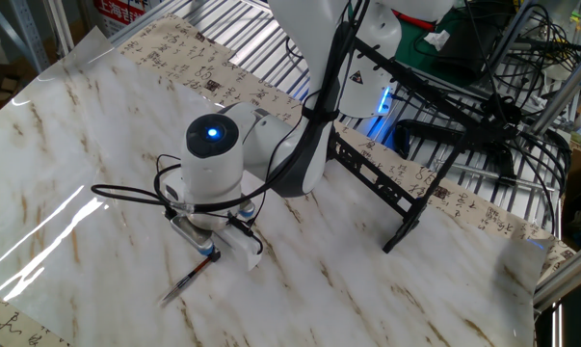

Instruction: Place the brush on the pen rack

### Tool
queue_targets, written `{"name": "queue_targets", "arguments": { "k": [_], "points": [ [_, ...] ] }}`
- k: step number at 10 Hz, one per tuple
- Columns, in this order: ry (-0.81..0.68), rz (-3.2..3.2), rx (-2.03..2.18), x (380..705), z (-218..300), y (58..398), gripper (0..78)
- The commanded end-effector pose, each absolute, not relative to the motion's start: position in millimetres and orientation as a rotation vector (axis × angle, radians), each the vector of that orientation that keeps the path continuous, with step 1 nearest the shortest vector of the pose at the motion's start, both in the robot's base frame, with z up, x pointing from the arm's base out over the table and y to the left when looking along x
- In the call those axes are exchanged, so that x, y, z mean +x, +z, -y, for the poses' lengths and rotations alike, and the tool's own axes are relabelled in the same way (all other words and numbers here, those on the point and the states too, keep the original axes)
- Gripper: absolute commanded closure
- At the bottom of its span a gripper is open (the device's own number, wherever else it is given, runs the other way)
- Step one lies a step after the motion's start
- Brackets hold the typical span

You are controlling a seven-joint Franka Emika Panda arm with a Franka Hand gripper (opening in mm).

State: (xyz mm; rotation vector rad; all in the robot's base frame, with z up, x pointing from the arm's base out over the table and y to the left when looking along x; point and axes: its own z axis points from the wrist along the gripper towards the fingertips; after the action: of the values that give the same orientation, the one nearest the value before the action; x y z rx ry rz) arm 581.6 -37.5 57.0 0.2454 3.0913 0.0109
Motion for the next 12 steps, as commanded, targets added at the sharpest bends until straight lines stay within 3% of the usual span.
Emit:
{"name": "queue_targets", "arguments": {
  "k": [1, 4, 5, 12],
  "points": [
    [0.009, -3.086, 0.25, 583, 38, 58, 76.4],
    [0.009, -3.086, 0.25, 583, 38, 58, 76.4],
    [0.108, -3.142, 0.333, 579, 42, 74, 76.4],
    [0.1, -3.19, 0.382, 570, 37, 100, 76.4]
  ]
}}
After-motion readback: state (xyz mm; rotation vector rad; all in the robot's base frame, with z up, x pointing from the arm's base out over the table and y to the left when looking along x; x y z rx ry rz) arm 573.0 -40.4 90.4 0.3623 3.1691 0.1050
